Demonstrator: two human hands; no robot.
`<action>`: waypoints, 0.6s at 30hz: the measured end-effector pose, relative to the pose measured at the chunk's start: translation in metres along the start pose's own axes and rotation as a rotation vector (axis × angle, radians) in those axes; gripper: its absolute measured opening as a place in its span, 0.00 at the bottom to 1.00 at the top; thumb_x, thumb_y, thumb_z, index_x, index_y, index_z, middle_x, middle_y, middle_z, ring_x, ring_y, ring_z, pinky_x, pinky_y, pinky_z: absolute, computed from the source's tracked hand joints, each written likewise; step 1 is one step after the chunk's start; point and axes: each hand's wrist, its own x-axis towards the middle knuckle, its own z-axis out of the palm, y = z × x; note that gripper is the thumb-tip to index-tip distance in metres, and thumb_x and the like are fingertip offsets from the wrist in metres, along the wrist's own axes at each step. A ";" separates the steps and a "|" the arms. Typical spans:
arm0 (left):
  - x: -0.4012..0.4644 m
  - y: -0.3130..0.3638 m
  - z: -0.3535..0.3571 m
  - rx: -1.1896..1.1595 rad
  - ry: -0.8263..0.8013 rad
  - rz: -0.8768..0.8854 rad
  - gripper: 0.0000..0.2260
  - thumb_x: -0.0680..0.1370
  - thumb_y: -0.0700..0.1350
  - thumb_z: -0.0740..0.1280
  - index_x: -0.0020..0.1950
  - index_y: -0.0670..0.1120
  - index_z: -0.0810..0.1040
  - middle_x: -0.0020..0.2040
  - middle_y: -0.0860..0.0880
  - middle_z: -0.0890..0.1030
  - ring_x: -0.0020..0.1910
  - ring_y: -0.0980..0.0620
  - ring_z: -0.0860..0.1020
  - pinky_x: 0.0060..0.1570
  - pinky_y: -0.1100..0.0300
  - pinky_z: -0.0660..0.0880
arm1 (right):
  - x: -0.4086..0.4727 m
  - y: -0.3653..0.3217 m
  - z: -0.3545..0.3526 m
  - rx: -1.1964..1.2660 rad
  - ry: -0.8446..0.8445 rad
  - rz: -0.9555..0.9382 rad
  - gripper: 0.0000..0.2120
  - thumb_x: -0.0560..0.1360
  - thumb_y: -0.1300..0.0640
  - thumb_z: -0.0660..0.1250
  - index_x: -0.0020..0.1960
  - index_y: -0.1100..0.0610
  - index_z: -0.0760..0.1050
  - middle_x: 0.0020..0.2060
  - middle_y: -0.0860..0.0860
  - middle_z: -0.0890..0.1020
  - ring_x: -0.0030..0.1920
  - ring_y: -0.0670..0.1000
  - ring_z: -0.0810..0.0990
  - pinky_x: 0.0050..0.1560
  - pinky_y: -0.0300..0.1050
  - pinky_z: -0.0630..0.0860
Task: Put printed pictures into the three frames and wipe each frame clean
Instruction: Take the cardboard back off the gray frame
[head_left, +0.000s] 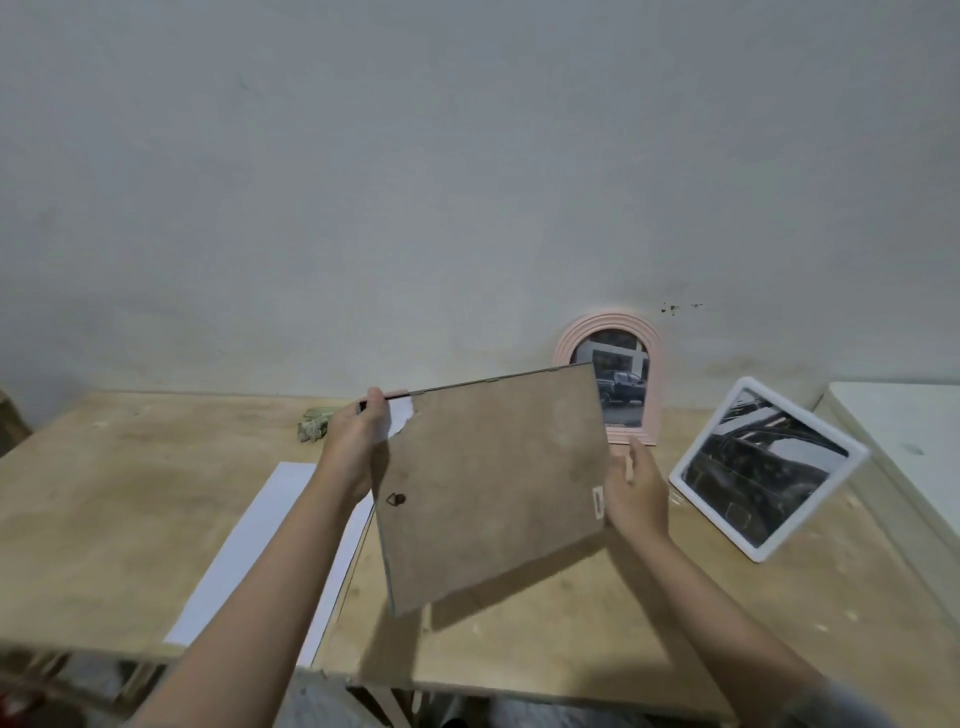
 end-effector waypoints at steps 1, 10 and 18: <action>0.003 -0.006 -0.002 -0.031 -0.045 -0.030 0.22 0.81 0.50 0.60 0.28 0.47 0.61 0.25 0.53 0.59 0.26 0.53 0.57 0.32 0.58 0.53 | 0.002 0.004 -0.002 0.017 0.010 0.044 0.19 0.82 0.51 0.53 0.71 0.55 0.66 0.67 0.52 0.72 0.68 0.56 0.69 0.66 0.56 0.67; 0.058 -0.049 -0.014 -0.085 -0.107 -0.300 0.24 0.63 0.66 0.73 0.39 0.48 0.72 0.39 0.50 0.71 0.41 0.51 0.70 0.46 0.53 0.69 | -0.005 0.020 -0.002 0.016 0.115 0.059 0.15 0.81 0.59 0.54 0.46 0.65 0.76 0.38 0.54 0.75 0.41 0.55 0.73 0.44 0.48 0.70; 0.014 -0.124 -0.011 0.412 -0.214 -0.376 0.14 0.76 0.50 0.66 0.54 0.40 0.76 0.50 0.43 0.79 0.48 0.45 0.78 0.44 0.54 0.74 | -0.011 0.055 0.017 -0.106 0.133 0.272 0.14 0.81 0.55 0.55 0.42 0.60 0.74 0.41 0.57 0.78 0.44 0.60 0.76 0.47 0.51 0.72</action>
